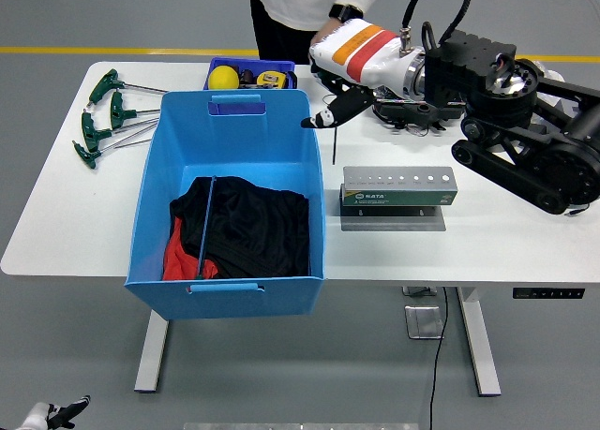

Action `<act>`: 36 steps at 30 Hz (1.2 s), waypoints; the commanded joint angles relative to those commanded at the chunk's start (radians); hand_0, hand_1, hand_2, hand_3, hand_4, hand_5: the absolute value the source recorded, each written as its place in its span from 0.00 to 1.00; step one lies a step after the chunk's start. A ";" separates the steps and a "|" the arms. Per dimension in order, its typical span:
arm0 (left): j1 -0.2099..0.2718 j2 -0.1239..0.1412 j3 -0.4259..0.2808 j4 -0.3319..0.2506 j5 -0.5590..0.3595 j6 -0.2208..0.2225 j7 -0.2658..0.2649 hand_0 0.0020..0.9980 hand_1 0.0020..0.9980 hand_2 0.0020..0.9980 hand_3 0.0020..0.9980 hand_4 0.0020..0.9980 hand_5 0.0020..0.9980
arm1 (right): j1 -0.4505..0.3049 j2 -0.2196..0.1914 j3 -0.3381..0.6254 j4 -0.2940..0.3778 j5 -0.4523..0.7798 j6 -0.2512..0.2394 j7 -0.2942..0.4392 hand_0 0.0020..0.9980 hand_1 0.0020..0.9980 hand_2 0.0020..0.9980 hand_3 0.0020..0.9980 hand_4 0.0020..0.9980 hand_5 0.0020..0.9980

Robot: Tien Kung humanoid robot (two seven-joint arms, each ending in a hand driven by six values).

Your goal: Lift tool from toolbox,place it in box,lift tool from toolbox,place it in box

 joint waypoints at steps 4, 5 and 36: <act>0.002 0.001 -0.006 0.000 0.011 -0.003 0.002 0.65 0.54 0.66 0.70 0.74 0.71 | -0.012 0.020 0.043 0.072 -0.009 -0.005 -0.012 0.03 0.00 0.04 0.05 0.87 0.69; 0.003 0.001 -0.009 0.000 0.014 -0.004 0.002 0.65 0.54 0.66 0.70 0.74 0.71 | -0.019 0.027 0.048 0.088 -0.011 -0.008 -0.014 0.03 0.00 0.04 0.05 0.87 0.69; -0.016 -0.002 0.023 0.000 -0.016 -0.007 -0.003 0.63 0.54 0.66 0.70 0.74 0.71 | -0.052 0.222 -0.167 0.029 -0.133 0.009 -0.006 0.54 0.63 0.73 0.85 0.91 0.62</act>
